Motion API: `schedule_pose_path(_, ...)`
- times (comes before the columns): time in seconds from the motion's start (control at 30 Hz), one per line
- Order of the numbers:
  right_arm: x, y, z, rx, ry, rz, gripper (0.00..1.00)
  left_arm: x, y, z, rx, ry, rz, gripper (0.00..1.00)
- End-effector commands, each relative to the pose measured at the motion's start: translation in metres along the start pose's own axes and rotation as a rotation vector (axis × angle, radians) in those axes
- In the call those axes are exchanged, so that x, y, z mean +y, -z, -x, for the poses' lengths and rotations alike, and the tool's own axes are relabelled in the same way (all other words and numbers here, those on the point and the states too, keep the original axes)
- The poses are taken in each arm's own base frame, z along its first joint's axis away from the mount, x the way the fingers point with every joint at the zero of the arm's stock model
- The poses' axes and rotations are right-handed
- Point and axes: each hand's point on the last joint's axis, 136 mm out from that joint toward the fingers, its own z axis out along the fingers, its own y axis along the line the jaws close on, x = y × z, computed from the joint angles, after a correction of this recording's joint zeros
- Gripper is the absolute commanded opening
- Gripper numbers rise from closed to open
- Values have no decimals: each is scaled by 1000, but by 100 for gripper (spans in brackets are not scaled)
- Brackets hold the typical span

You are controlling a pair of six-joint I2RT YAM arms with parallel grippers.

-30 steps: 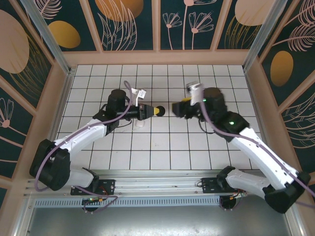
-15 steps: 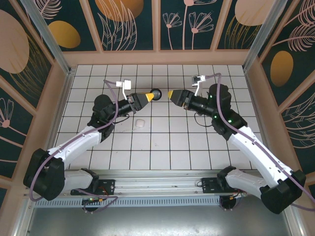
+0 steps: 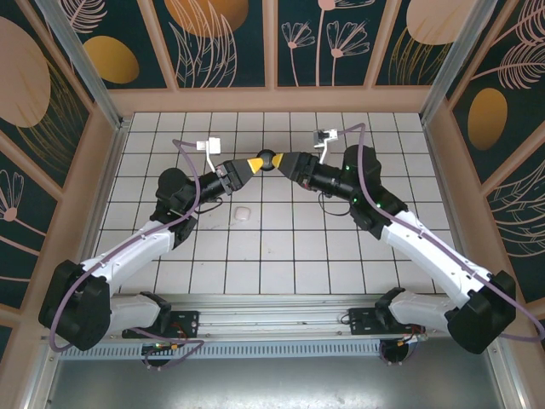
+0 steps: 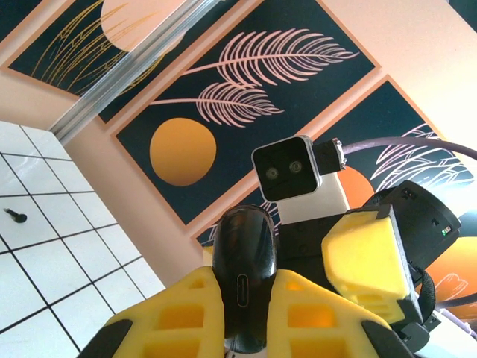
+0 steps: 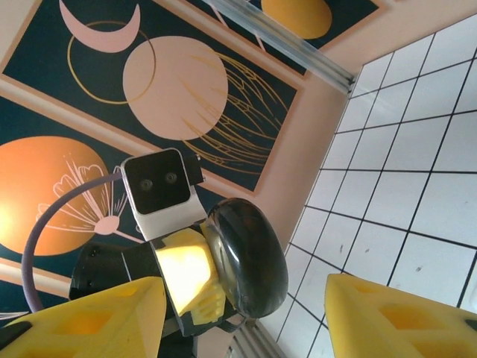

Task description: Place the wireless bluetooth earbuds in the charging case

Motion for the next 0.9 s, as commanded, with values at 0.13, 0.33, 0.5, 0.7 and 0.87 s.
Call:
schedule_pose_path(0.13, 16, -8, 4, -26, 37, 65, 51, -20, 2, 8, -25, -17, -61, 0)
schedule_pose_path(0.33, 20, -10, 5, -29, 58, 72, 41, -21, 4, 7, -20, -13, -65, 0)
schedule_pose_path(0.5, 16, -13, 4, -26, 62, 70, 39, -22, 4, 4, -5, 4, -75, 0)
schedule_pose_path(0.7, 14, -18, 3, -21, 61, 94, 30, -23, 6, 1, -3, 26, -91, 0)
schedule_pose_path(0.87, 16, -18, 2, -6, 86, 95, 13, -18, 8, -3, 14, 1, -57, 0)
